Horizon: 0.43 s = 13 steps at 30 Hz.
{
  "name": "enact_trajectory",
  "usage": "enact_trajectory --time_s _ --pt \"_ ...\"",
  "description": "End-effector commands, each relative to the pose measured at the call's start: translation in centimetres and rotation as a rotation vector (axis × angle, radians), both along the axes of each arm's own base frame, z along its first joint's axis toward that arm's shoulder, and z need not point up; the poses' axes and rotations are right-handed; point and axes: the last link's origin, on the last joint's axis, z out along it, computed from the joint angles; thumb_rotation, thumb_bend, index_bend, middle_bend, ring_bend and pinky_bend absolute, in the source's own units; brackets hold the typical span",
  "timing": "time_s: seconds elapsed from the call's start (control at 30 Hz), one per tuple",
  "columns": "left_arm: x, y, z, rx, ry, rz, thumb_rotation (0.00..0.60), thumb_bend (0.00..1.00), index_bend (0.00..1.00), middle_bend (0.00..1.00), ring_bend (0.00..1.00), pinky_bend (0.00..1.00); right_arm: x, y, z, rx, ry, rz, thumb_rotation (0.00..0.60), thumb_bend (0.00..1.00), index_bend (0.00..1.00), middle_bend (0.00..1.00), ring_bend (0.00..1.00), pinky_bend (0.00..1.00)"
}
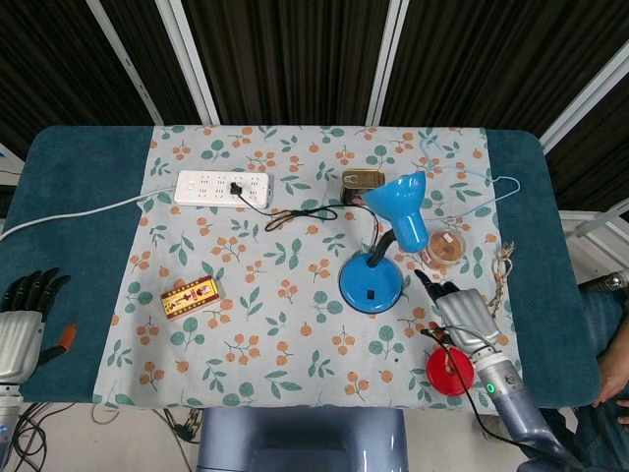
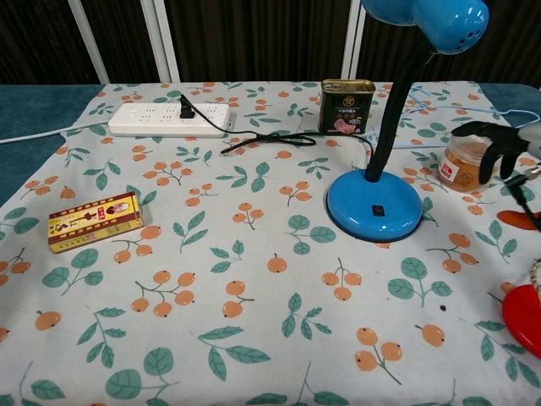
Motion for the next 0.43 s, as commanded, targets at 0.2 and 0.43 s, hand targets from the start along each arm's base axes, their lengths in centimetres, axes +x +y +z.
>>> enact_trajectory --time_s 0.2,0.43 --pt "0.0 -0.1 0.0 0.006 0.004 -0.002 0.600 0.36 0.14 0.07 0.06 0.11 -5.2 6.2 5.6 -0.183 0.003 -0.025 0.600 0.29 0.02 0.15 0.11 0.00" --pt "0.1 -0.1 0.0 0.010 0.007 -0.002 0.600 0.36 0.14 0.07 0.06 0.10 -7.3 7.3 7.3 -0.292 0.016 -0.054 0.600 0.29 0.02 0.13 0.07 0.00"
